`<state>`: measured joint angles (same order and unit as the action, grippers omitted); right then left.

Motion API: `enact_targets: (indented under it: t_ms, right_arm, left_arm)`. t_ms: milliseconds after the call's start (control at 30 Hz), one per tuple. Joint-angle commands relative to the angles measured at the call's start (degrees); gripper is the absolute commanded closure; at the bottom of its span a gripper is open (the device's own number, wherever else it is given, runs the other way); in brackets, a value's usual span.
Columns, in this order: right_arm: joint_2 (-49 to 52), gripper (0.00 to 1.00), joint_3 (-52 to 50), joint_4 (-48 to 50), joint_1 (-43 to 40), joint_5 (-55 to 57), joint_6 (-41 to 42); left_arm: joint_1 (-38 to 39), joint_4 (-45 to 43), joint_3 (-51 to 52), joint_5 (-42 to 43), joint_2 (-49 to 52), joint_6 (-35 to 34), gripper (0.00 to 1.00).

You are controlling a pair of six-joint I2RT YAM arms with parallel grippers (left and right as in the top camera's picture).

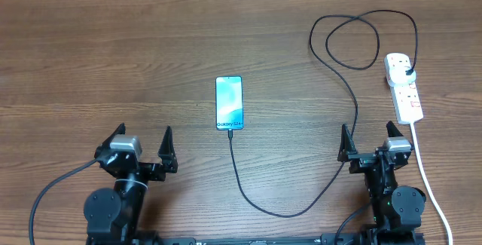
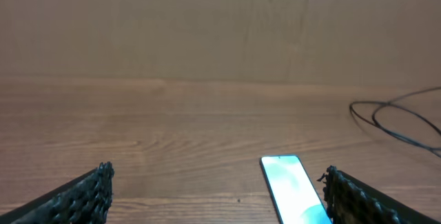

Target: Plug charger to phone and switch on socket

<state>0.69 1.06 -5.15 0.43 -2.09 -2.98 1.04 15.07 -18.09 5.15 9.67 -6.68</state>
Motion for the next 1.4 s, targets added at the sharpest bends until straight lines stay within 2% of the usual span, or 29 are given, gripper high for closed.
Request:
enact_targets:
  t_ms: [0,267,600,867,967,1033,1367]
  right_arm:
    - [-0.5,0.0,-0.6,0.3,0.3,0.5,-0.1]
    - [-0.5,0.0,-0.6,0.3,0.3,0.5,-0.1]
    - [-0.5,0.0,-0.6,0.3,0.3,0.5,-0.1]
    - [-0.5,0.0,-0.6,0.3,0.3,0.5,-0.1]
    - [-0.5,0.0,-0.6,0.3,0.3,0.5,-0.1]
    - [-0.5,0.0,-0.6,0.3,0.3,0.5,-0.1]
    - [-0.5,0.0,-0.6,0.3,0.3,0.5,-0.1]
  left_arm:
    - [-0.5,-1.9,4.0,-3.0,-4.2,-4.1,0.0]
    - [-0.4,-5.0,9.3,-5.4,-9.5,-4.7,0.0]
    - [-0.3,-17.5,17.7,-7.1,-9.5,-9.2,0.0]
    - [-0.2,-12.2,17.8,-9.6,-9.5,-7.5,0.0]
    - [-0.2,-10.6,17.8,-5.5,-9.5,0.7,0.0]
    - [-0.2,-10.6,17.8,-4.7,-9.5,2.9,0.0]
    - [-0.2,-10.6,17.8,-5.1,-9.5,2.9,0.0]
